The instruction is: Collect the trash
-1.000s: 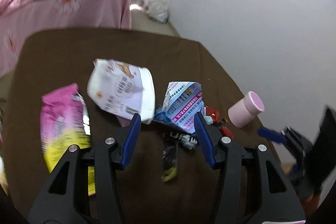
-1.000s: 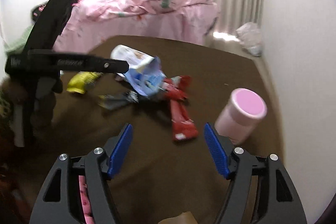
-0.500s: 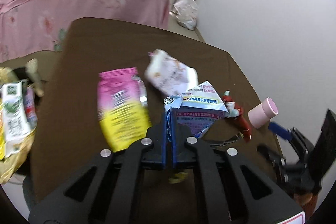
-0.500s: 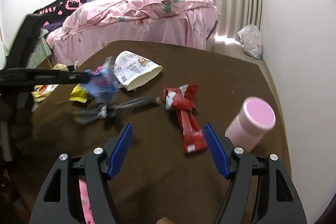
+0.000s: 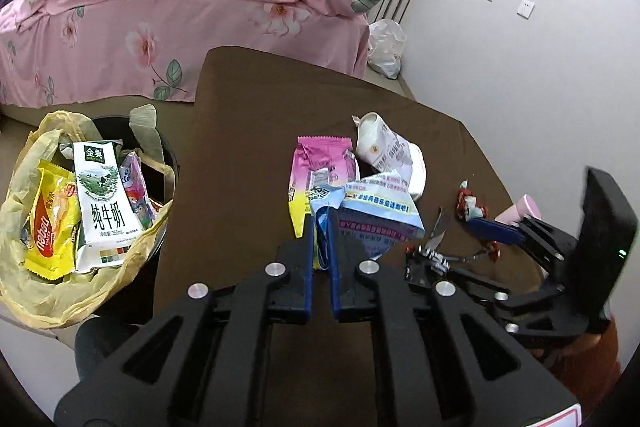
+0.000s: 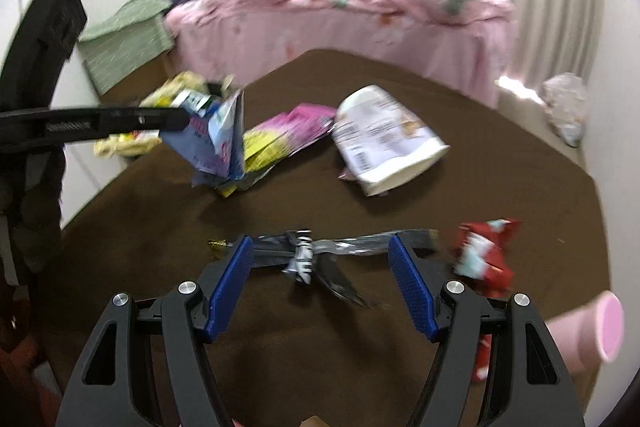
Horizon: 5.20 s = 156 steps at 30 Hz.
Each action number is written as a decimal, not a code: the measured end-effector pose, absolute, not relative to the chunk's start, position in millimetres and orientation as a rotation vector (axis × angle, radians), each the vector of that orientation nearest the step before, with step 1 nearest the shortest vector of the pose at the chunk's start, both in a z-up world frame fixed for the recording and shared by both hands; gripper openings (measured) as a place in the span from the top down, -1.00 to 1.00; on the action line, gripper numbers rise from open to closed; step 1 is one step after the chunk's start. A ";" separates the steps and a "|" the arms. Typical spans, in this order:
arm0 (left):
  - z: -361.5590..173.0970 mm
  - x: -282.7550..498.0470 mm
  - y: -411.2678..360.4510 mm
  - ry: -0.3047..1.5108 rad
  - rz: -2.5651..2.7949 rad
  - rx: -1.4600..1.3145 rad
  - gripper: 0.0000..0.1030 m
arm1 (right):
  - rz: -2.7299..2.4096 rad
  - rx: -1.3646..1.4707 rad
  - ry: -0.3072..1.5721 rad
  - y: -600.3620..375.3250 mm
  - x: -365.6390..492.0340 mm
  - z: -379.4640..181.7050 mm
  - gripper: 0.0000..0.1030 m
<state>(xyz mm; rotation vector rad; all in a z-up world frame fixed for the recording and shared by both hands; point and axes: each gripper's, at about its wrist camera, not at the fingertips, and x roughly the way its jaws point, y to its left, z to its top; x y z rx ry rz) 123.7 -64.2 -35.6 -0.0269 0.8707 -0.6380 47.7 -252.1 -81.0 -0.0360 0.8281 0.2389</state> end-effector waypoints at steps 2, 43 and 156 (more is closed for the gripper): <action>-34.4 122.8 -63.0 0.866 -0.643 -0.023 0.69 | 0.228 -0.072 0.864 -249.2 55.0 -89.7 -0.28; -61.4 142.3 -66.2 0.919 -0.693 -0.112 -0.28 | 0.049 0.021 0.746 -280.1 1.3 -70.1 -0.28; 24.8 84.6 51.1 0.619 -0.370 -0.070 0.96 | 0.235 -0.033 0.544 -197.9 -25.9 42.2 0.67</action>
